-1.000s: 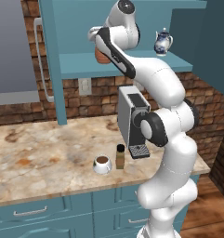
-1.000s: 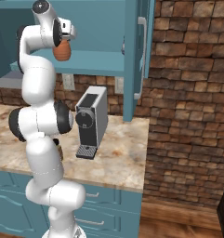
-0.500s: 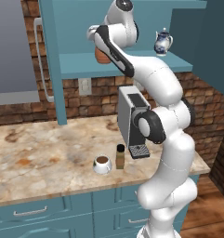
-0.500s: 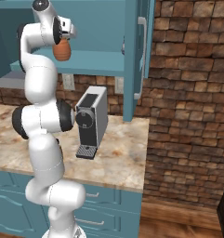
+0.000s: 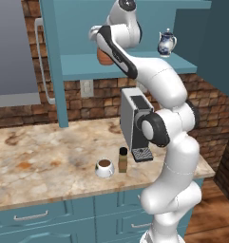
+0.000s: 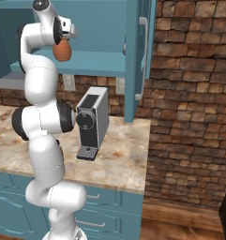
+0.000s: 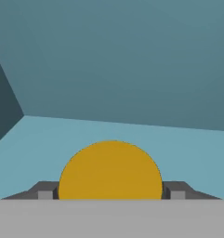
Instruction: Pick the cinnamon and honey bottle from the cabinet and place them next to the mug.
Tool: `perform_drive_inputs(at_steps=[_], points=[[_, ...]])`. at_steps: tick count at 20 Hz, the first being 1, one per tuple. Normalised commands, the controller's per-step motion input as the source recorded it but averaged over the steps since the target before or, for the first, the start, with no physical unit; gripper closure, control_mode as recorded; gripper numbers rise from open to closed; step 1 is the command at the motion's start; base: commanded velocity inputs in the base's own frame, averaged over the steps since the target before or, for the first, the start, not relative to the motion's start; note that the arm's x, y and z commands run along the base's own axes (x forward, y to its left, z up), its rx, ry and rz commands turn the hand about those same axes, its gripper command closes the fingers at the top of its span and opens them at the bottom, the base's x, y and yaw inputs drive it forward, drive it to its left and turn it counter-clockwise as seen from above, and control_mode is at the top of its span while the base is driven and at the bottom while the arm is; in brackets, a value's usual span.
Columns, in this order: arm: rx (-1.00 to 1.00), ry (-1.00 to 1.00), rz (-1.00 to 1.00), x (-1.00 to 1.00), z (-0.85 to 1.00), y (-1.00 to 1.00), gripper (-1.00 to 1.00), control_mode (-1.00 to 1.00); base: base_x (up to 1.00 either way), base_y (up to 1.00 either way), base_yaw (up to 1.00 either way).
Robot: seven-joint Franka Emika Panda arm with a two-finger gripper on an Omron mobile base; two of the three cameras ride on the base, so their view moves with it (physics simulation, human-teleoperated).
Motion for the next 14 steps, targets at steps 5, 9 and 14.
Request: perform_drive_inputs(at_steps=[5, 9, 14], points=[[0.0, 0.0, 0.0, -0.55, 0.0, 0.0, 1.0, -1.0, 0.0, 0.0, 0.0], [0.0, -0.01, 0.0, -0.93, 0.0, -0.05, 1.0, -1.0, 0.0, 0.0, 0.0], [0.03, -0.05, 0.0, -1.0, -0.06, -0.2, 1.0, -1.0, 0.0, 0.0, 0.0]])
